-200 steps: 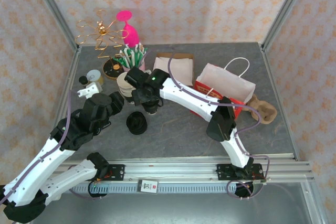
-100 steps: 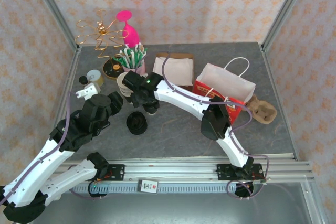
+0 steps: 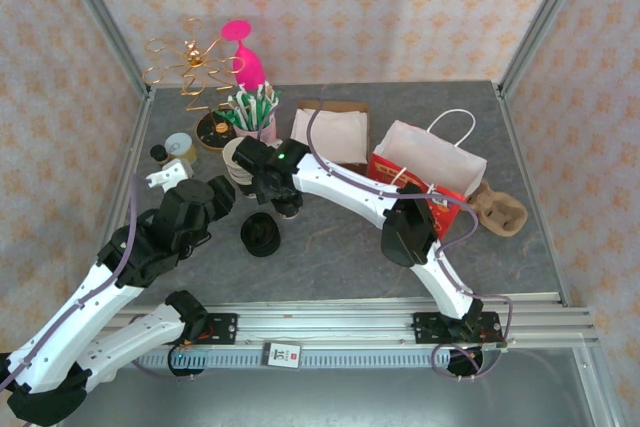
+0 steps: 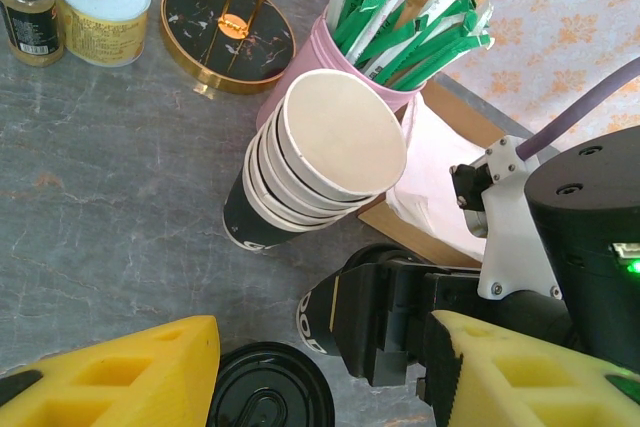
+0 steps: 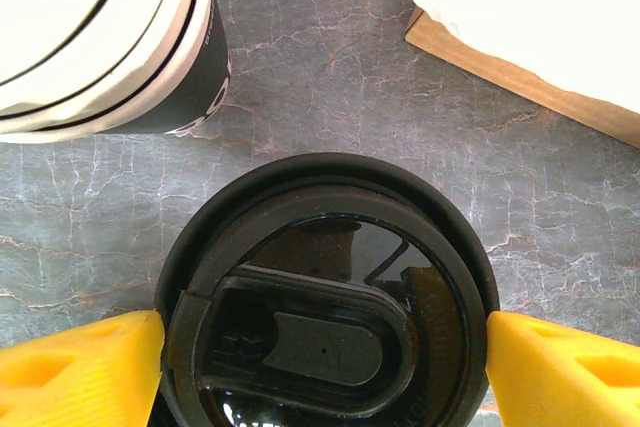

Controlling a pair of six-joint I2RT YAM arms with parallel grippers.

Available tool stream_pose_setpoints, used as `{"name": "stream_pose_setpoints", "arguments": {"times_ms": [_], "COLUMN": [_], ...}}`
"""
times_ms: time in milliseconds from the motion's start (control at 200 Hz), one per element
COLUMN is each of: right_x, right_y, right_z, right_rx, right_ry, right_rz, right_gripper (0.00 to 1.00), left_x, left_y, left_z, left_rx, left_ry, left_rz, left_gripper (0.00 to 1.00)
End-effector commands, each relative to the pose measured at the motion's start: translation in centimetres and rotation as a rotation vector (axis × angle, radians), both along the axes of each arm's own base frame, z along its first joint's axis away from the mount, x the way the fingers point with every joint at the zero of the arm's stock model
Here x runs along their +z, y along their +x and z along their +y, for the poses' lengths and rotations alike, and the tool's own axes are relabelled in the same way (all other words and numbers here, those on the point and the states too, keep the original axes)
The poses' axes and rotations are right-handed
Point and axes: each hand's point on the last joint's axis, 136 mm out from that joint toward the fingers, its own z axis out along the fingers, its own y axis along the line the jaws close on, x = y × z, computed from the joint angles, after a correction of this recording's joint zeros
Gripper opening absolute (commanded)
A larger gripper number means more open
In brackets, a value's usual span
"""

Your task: Pack the takeout coffee

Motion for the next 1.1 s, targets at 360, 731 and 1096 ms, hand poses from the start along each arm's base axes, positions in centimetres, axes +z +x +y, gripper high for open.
{"name": "stream_pose_setpoints", "arguments": {"times_ms": [360,731,1096], "right_x": [-1.9,1.7,6.4], "right_y": [-0.2,0.5,0.8], "right_z": [-1.0,-1.2,-2.7], "right_rx": [-0.027,-0.047,-0.069], "right_ry": [-0.068,0.010,0.077], "right_rz": [0.015,-0.034,-0.087], "right_gripper": [0.77,0.72,0.71], "left_x": [-0.7,-0.7,0.0], "left_y": [-0.1,0.1,0.3], "left_z": [0.5,0.3,-0.3], "left_rx": [0.018,0.011,-0.013], "left_ry": [0.024,0.023,0.016], "left_rz": [0.017,0.019,0.020], "left_gripper": [0.59,0.59,0.59]}}
